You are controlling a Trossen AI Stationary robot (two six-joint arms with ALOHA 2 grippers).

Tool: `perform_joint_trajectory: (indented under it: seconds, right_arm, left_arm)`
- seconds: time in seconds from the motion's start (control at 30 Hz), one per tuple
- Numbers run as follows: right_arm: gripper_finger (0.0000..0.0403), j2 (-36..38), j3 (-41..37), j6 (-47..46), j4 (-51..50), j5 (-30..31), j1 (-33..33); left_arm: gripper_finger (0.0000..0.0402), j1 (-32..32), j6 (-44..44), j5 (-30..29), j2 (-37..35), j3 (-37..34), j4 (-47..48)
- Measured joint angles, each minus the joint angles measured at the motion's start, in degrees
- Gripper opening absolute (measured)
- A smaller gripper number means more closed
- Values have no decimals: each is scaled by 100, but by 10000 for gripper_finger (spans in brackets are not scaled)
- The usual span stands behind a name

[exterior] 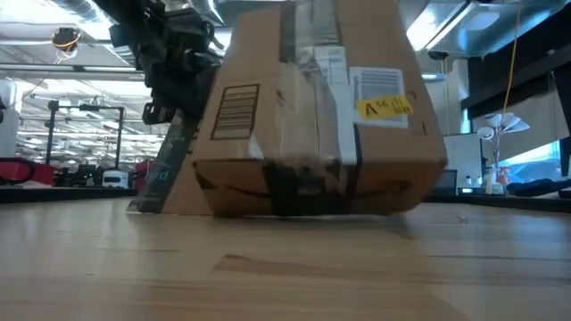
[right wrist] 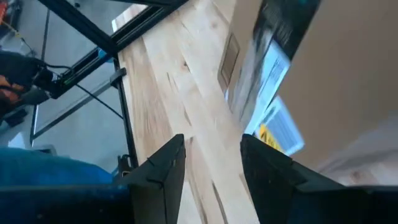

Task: Unpack boxes
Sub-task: Remove the colored items from the cardboard box

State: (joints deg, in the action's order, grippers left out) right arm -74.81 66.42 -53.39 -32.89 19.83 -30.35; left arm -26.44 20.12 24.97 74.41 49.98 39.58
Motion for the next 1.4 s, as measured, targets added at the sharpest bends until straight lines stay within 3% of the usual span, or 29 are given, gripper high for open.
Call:
perform_joint_trajectory:
  seconds: [0.37,0.7,0.9,1.13,1.4]
  right_arm:
    - [149,4,473,314,-447,4,0]
    - [149,4,676,459,-658,8,0]
    - [149,4,676,614,-666,84,15]
    - [149,4,676,871,-666,114,393]
    - [149,4,676,914,-832,-81,1143]
  left_arm:
    - [9,25,-141,-46,365,-27,316]
    - [140,-44,-282,-200,381,-27,247]
    - [183,-169,-462,-528,381,-25,313]
    - [198,-249,-753,-726,370,-16,488]
    - [198,-251,-1261,-1417,366,-14,998]
